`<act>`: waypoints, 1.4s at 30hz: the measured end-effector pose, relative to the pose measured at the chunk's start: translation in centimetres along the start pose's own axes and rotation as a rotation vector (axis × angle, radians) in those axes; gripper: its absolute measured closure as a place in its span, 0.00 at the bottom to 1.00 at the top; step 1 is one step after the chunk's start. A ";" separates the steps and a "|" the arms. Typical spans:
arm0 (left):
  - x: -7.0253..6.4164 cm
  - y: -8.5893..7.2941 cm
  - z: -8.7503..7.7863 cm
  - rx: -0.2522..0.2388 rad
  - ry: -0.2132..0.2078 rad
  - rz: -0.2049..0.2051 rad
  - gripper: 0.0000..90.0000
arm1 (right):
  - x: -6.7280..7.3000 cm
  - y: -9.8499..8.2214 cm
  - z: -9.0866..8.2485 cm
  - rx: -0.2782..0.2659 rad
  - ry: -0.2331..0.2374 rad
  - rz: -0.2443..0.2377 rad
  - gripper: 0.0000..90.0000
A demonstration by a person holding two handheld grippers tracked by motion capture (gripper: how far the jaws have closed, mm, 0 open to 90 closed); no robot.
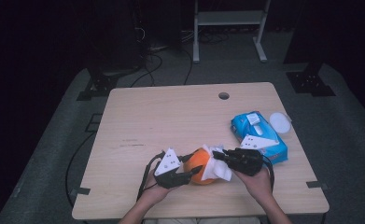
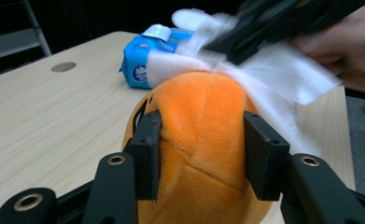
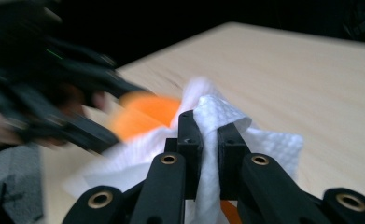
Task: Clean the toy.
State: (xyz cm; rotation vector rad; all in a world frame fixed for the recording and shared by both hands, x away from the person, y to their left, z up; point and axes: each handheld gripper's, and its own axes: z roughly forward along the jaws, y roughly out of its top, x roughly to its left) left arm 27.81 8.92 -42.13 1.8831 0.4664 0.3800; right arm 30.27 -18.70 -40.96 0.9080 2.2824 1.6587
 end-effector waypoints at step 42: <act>-0.9 1.4 0.4 0.102 -0.024 0.003 0.51 | 3.2 1.3 0.4 -0.016 0.029 -0.144 0.92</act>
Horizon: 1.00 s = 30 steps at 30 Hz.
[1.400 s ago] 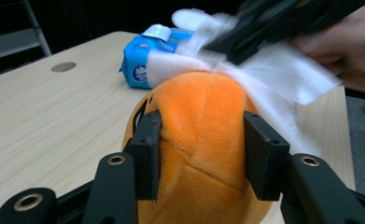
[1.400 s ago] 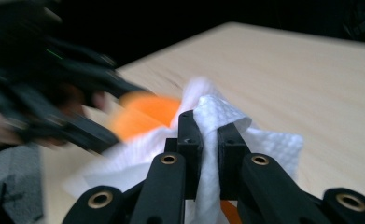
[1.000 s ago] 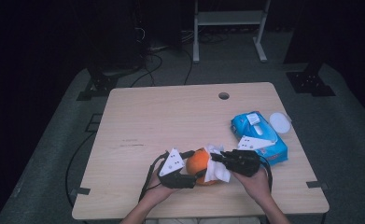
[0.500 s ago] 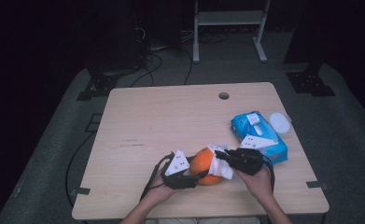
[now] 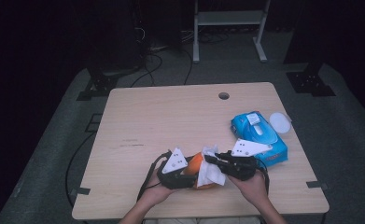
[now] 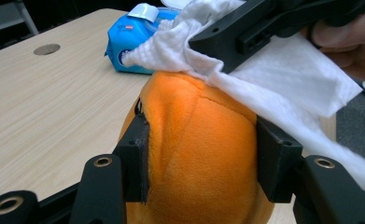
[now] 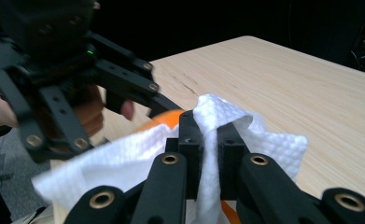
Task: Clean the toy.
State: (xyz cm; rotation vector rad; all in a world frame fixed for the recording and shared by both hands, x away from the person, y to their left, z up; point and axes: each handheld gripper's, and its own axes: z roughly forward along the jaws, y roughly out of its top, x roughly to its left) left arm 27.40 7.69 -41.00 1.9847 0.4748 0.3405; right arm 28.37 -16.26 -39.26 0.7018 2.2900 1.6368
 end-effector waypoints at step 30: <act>1.1 -1.2 -0.2 -0.034 -0.027 0.049 0.25 | -1.6 -1.6 -0.2 0.000 -0.017 0.035 0.92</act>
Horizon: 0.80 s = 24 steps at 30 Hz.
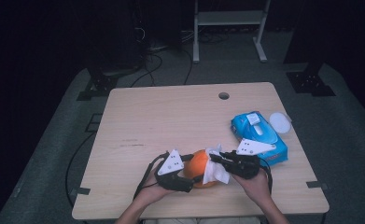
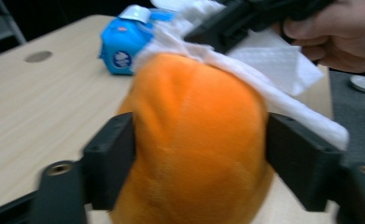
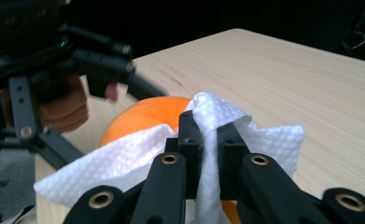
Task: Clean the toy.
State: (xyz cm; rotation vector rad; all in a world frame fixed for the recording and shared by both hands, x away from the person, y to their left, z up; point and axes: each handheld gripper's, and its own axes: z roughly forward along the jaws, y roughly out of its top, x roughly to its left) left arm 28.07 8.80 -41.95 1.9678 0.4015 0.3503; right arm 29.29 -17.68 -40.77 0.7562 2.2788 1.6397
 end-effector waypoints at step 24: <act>-0.5 -0.7 1.4 -0.017 0.038 -0.002 0.42 | 1.7 0.6 0.2 -0.042 0.003 -0.024 0.93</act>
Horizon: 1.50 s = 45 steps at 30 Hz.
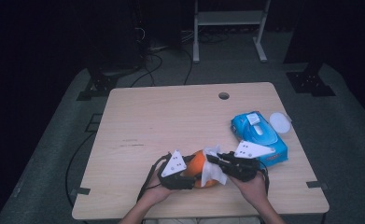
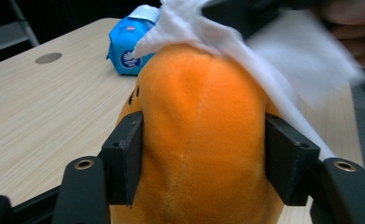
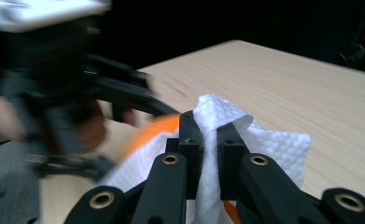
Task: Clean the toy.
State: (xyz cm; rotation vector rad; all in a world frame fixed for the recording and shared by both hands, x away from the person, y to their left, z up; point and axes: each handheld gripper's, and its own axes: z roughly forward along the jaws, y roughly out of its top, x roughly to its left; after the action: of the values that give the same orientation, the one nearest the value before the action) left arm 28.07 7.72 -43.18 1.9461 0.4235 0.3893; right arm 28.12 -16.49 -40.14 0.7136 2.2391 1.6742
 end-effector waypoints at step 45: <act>1.5 -0.8 0.3 -0.050 -0.042 -0.136 0.29 | -2.4 -1.2 -0.1 0.030 -0.064 0.053 0.92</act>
State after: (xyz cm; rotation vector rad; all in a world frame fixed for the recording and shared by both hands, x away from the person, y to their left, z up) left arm 29.43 8.44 -43.88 1.8620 0.5112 0.2681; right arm 29.82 -18.03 -41.45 0.8287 2.2243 1.6200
